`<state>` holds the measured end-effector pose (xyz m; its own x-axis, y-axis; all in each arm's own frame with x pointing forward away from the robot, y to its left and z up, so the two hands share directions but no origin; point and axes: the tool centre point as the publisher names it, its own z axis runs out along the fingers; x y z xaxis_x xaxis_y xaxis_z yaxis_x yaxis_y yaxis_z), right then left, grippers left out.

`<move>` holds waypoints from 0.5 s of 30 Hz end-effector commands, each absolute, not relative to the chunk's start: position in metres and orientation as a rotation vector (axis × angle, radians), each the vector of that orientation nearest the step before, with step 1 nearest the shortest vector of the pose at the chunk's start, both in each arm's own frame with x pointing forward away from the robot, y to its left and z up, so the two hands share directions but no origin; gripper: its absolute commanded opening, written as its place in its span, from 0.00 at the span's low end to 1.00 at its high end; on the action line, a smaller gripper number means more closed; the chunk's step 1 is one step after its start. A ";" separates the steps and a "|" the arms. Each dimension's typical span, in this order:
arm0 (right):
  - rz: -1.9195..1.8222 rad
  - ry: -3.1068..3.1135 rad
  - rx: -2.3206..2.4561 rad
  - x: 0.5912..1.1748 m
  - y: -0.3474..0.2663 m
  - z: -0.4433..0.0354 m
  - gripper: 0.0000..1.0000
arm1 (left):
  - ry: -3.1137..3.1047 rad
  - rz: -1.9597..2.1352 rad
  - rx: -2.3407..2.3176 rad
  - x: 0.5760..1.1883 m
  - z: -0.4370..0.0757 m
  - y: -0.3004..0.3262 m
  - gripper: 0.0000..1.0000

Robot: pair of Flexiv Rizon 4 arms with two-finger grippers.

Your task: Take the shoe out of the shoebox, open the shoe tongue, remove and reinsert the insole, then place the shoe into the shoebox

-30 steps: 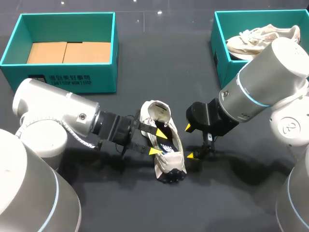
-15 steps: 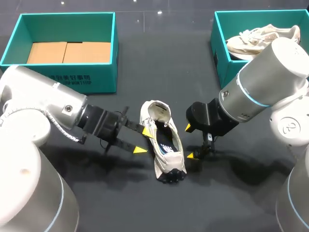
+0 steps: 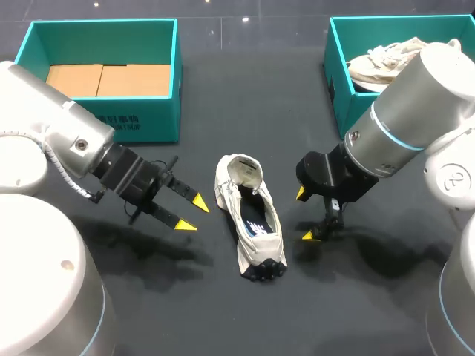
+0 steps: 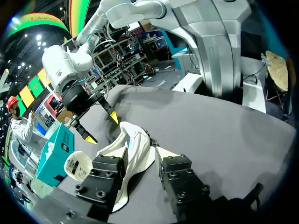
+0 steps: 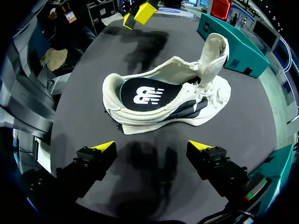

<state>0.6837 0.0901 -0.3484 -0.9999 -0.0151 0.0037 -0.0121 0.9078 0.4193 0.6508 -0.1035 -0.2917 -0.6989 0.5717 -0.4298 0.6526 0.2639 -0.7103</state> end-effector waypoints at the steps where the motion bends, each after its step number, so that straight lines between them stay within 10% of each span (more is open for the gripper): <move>1: -0.686 -3.066 0.028 0.673 0.063 -0.329 1.00 | 2.467 -1.377 1.236 0.652 -0.279 -0.092 0.37; 15: -0.655 -3.049 0.032 0.658 0.015 -0.324 1.00 | 2.506 -1.273 1.351 0.655 -0.265 -0.052 0.42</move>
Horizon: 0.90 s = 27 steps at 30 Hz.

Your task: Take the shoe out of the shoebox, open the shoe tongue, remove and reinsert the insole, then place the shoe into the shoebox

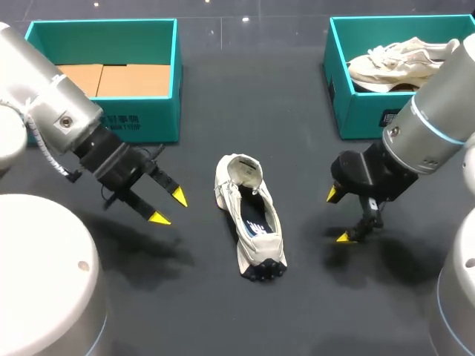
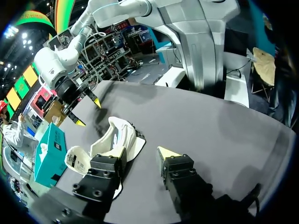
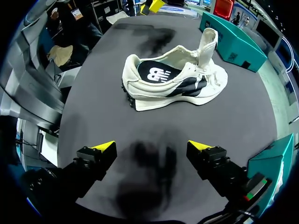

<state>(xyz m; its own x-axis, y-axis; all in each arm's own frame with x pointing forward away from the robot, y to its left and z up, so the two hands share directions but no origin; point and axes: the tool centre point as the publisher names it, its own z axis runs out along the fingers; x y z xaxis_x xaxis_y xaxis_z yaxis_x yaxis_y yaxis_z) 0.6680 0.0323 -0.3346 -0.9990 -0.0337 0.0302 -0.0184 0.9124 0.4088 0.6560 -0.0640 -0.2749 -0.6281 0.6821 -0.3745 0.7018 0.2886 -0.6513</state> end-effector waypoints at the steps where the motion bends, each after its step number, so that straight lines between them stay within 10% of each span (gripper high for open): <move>1: -0.639 -3.055 0.032 0.656 0.013 -0.323 1.00 | 2.504 -1.273 1.355 0.655 -0.264 -0.051 0.41; 14: -0.586 -3.071 0.026 0.641 -0.021 -0.321 1.00 | 2.550 -1.181 1.499 0.657 -0.248 -0.026 0.37; 18: -0.586 -3.071 0.026 0.641 -0.021 -0.321 1.00 | 2.613 -1.109 1.606 0.664 -0.238 -0.016 0.00; 27: -0.586 -3.071 0.026 0.641 -0.021 -0.321 1.00 | 2.554 -1.178 1.656 0.673 -0.228 -0.020 0.00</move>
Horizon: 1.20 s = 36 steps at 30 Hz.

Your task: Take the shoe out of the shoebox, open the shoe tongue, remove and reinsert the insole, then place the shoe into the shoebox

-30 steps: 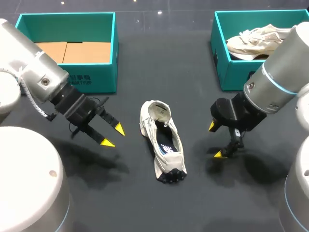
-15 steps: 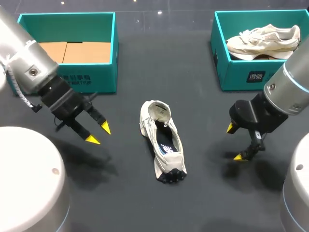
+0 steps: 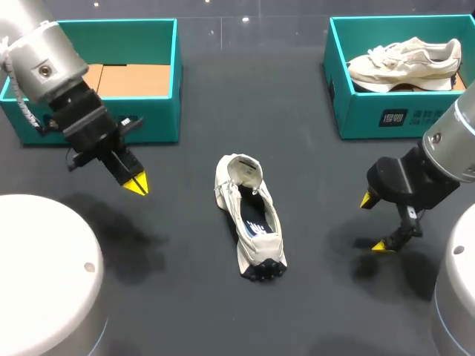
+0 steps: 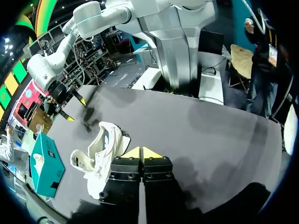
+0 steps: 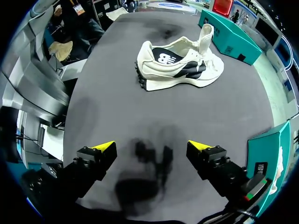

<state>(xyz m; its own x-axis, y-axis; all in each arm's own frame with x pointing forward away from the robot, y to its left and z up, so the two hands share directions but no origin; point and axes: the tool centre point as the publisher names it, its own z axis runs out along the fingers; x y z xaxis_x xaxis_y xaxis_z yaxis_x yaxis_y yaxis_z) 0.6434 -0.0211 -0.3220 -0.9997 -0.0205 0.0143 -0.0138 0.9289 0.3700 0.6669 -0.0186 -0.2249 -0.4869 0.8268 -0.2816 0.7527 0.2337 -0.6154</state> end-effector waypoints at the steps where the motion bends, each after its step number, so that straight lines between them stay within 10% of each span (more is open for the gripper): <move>1: -0.586 -3.071 0.026 0.641 -0.021 -0.321 1.00 | -2.363 1.090 -1.532 0.673 -0.228 -0.020 0.00; 36: -0.586 -3.071 0.026 0.641 -0.021 -0.321 1.00 | -2.098 0.569 -2.001 0.699 -0.224 -0.131 0.00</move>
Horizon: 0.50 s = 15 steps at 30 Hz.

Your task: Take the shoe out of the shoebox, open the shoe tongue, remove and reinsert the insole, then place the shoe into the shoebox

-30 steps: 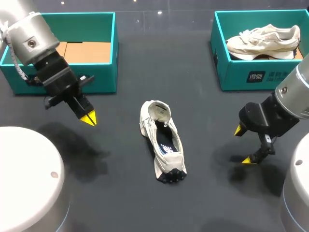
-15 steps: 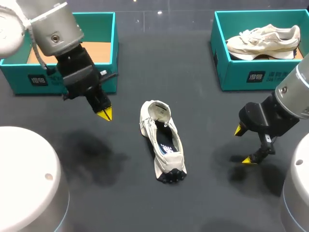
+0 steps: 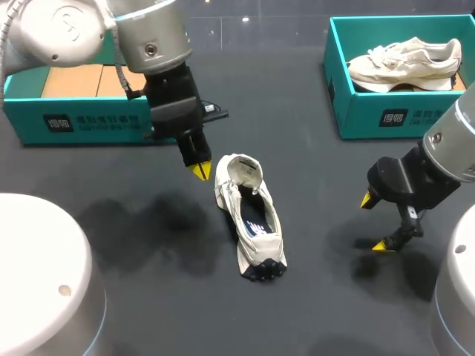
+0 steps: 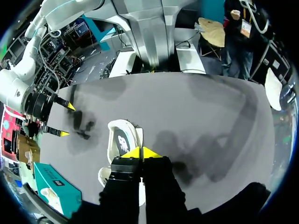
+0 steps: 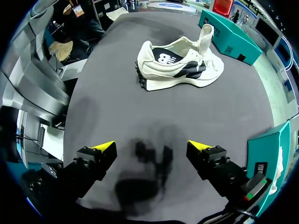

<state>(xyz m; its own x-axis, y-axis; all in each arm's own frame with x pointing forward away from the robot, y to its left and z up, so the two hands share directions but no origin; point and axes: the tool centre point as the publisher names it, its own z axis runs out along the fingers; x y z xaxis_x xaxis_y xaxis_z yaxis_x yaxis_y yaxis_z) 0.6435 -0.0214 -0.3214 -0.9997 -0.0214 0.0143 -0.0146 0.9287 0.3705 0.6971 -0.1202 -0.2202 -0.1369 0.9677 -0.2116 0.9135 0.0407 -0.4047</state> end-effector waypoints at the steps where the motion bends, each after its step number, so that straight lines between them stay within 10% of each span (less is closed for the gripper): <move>1: -0.586 -3.071 0.026 0.641 -0.021 -0.321 1.00 | -2.088 0.568 -2.010 0.698 -0.227 -0.135 0.00; 15: -0.586 -3.071 0.026 0.641 -0.021 -0.321 1.00 | -1.972 0.392 -2.070 0.686 -0.278 -0.177 0.00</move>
<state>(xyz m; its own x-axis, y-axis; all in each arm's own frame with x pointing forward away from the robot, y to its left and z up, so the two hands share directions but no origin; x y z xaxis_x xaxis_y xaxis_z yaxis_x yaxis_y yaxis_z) 0.6435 -0.0214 -0.3214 -0.9997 -0.0214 0.0143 -0.0146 0.9287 0.3706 0.6837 -0.1644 -0.2660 0.0194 0.9945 -0.1032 0.9299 -0.0558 -0.3636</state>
